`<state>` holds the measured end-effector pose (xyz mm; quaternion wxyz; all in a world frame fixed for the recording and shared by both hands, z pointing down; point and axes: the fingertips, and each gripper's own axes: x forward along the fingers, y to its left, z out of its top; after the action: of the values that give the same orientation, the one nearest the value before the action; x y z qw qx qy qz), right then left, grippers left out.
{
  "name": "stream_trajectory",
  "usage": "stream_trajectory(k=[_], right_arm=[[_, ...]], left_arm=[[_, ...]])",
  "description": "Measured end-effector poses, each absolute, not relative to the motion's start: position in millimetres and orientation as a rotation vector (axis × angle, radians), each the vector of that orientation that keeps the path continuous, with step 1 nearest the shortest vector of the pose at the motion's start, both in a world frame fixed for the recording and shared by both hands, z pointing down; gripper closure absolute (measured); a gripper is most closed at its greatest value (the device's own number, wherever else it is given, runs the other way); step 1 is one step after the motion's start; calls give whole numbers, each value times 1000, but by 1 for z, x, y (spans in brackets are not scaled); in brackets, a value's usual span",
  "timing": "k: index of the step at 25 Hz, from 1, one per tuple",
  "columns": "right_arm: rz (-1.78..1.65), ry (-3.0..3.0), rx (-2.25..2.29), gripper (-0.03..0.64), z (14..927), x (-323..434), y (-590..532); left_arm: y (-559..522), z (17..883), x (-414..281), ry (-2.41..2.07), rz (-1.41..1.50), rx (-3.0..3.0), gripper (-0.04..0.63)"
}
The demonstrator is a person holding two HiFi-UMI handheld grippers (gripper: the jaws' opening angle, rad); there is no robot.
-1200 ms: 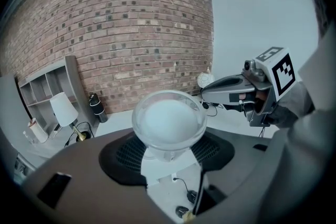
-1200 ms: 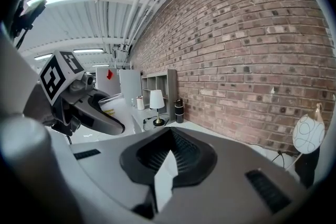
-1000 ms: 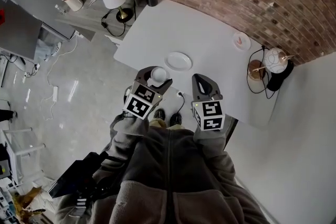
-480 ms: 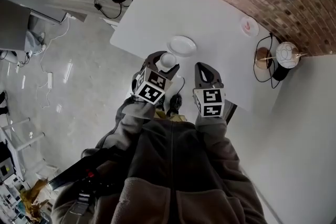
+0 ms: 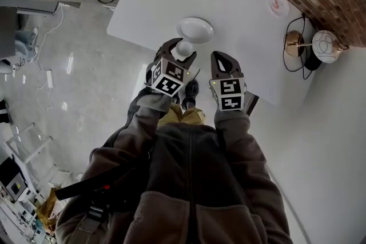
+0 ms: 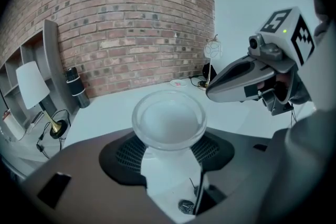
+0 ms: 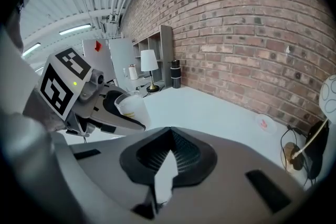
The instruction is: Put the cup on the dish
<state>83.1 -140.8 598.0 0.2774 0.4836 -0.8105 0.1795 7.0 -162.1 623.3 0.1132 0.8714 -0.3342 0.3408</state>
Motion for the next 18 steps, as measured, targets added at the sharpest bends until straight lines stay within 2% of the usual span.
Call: stream_trajectory(k=[18], right_arm=[[616,-2136,1259,615,664,86,-177]], left_arm=[[-206,706,27,-937,1037,2510,334]])
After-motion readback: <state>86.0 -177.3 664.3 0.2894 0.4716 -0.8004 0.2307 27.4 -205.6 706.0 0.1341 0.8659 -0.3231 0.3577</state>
